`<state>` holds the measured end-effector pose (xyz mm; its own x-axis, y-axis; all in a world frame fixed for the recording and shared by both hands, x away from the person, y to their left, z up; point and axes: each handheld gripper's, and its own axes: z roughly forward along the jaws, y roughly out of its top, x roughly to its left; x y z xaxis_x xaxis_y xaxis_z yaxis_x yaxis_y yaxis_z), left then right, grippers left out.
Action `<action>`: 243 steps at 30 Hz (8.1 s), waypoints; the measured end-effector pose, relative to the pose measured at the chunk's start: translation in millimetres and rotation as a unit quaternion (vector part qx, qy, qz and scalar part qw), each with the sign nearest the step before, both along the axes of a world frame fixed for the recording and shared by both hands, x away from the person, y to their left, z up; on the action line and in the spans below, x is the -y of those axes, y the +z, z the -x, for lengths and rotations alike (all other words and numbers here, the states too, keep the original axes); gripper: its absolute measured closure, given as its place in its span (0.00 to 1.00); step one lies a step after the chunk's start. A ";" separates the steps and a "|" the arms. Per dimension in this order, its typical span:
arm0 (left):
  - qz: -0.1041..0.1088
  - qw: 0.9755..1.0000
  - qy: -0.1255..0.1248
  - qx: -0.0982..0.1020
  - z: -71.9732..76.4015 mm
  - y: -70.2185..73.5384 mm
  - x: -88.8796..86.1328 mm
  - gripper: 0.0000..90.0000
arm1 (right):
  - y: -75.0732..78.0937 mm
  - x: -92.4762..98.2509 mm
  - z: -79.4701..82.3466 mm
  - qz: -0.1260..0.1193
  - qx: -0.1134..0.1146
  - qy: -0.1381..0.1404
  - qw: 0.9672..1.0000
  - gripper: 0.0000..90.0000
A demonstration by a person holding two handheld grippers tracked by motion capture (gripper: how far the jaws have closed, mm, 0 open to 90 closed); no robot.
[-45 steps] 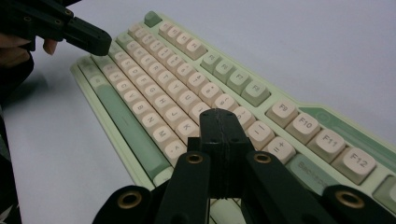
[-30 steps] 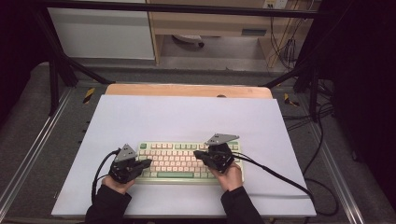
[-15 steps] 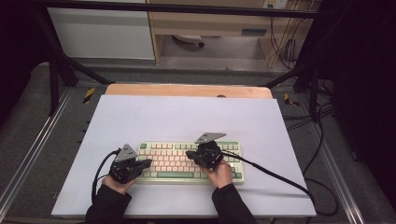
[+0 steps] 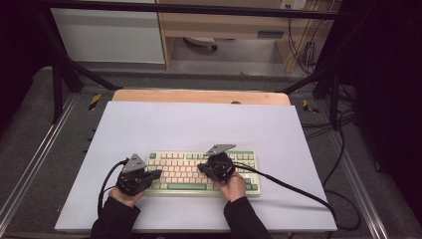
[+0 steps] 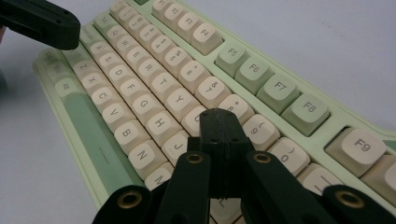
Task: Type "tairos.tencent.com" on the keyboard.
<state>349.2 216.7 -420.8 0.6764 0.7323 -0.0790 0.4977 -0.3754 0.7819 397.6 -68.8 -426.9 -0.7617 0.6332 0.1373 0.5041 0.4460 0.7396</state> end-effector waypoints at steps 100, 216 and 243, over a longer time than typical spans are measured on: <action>0.006 1.000 -0.013 0.008 -2.8 4.3 17.4 1.00 | 12.6 79.0 38.8 -0.039 0.007 -0.018 0.999 1.00; -0.012 1.000 -0.009 -0.005 -12.5 -8.4 20.9 1.00 | 7.1 73.7 41.9 -0.022 -0.002 0.000 1.000 1.00; 0.003 1.000 -0.007 0.005 -4.3 -2.9 9.6 1.00 | 7.4 69.7 41.5 -0.035 -0.006 -0.002 0.999 1.00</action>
<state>353.4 207.1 -423.6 0.6879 0.7218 -0.0764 0.4847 -0.3784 0.7886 356.1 -138.4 -419.5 -0.7566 0.6253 0.1912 0.5153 0.3903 0.7630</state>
